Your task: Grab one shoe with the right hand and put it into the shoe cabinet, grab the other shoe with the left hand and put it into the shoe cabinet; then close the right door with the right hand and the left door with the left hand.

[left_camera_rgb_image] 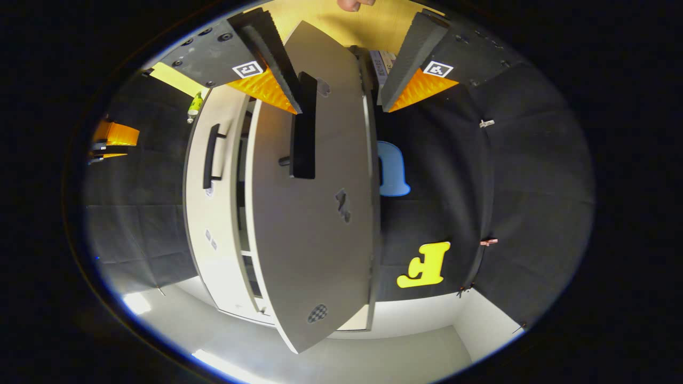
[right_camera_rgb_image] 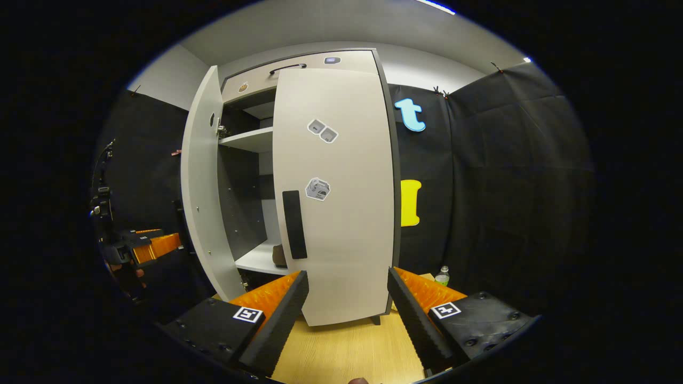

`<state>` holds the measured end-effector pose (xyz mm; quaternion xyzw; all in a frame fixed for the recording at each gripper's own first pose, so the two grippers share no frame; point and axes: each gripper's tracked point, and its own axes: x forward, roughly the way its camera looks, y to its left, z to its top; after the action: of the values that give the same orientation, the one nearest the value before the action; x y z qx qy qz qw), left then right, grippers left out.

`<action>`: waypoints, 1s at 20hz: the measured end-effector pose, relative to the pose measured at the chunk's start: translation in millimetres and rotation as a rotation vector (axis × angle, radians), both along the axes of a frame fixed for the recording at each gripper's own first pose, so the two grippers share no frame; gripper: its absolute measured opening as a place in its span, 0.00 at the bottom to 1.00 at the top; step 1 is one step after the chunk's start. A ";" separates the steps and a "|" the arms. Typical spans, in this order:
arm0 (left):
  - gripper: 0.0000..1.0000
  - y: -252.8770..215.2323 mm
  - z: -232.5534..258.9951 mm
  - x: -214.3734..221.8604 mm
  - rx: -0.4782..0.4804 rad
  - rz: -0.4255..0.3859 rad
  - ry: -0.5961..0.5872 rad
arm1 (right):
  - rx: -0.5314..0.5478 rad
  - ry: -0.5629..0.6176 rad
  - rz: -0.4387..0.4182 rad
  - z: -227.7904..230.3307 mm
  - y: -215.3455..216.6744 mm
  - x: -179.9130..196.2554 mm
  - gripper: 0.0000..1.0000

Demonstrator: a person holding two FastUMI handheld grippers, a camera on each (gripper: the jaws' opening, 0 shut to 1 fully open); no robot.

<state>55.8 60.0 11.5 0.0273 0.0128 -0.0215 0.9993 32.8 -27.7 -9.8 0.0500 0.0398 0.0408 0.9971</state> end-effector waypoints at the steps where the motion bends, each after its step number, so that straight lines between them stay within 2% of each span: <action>1: 0.92 -8.0 1.0 -0.8 0.004 -0.017 -0.006 | 0.003 -0.005 -0.001 1.3 2.4 -0.4 0.98; 6: 0.97 -20.5 0.1 -9.6 -0.027 -0.030 -0.002 | -0.027 -0.018 0.021 4.6 18.0 -3.1 0.98; 10: 0.95 -23.7 3.6 -19.2 -0.056 -0.041 -0.010 | -0.027 -0.028 0.033 8.3 24.0 -4.4 0.98; 20: 0.96 -19.6 7.3 -31.1 -0.039 -0.032 -0.020 | -0.033 -0.043 0.030 14.0 27.5 -6.6 0.98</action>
<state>24.7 40.4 18.8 0.0085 0.0018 -0.0374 0.9993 26.2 -0.2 4.2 0.0318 0.0199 0.0563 0.9977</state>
